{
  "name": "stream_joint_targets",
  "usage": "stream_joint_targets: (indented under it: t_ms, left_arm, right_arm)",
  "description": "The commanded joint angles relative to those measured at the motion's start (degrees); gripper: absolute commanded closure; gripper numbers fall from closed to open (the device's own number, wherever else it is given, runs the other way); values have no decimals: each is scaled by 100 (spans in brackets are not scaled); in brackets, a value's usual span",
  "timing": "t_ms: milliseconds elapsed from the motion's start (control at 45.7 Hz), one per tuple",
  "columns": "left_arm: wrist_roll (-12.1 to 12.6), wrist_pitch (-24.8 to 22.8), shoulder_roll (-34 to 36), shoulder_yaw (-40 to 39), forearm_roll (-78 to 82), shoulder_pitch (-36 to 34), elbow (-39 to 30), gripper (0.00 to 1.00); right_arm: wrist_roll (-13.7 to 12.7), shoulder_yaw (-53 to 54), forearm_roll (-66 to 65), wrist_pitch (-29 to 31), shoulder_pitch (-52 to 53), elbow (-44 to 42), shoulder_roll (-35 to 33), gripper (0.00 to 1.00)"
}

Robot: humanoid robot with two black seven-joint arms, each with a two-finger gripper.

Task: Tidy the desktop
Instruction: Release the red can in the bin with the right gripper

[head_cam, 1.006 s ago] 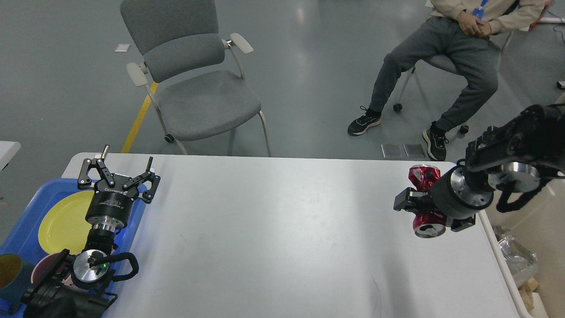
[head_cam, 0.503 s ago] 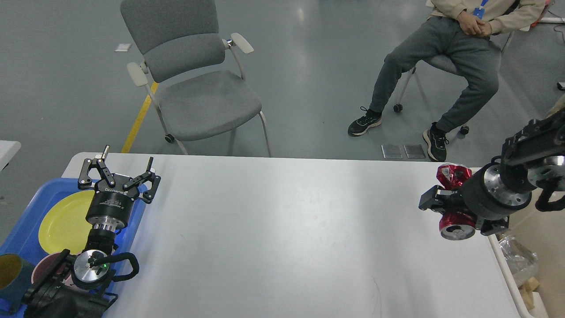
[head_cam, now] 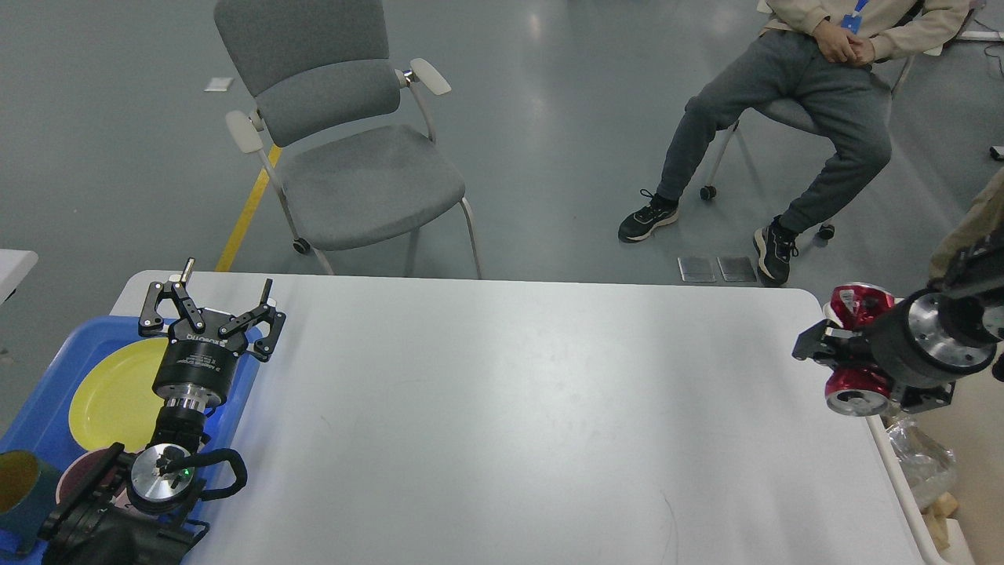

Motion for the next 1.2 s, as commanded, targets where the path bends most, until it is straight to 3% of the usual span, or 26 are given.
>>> stream_joint_targets:
  t_ms: [0,197,393,525,700,896,1180]
  left_arm:
    - [0,0,-3,4,0,0,6,4]
    - [-9,0,-3,4,0,0,6,4]
    - [-9,0,-3,4,0,0,6,4]
    - [-9,0,-3,4,0,0,6,4]
    - [-9,0,6,4,0,0,-2,4]
    - [-9,0,-3,4,0,0,6,4]
    - [-9,0,-3,4,0,0,6,4]
  right_arm:
    - [-68,2,0,-1,-604,-742,-560,100]
    - [-76,555,8,8,-2344,-2684,-1307,100]
    - [-76,2268,-9,-1,-4821,-4819,-1449,100]
    - [-85,3376,-18,-10,-6404,-6217,-1010,100]
    - [-85,3869,0,-255,-7636,-7967,-43,100]
    - [-191,4072,0,-967,-8023,-8267,309,100]
    - [-226,4072,0,-1047,-8111,-8267,371,100]
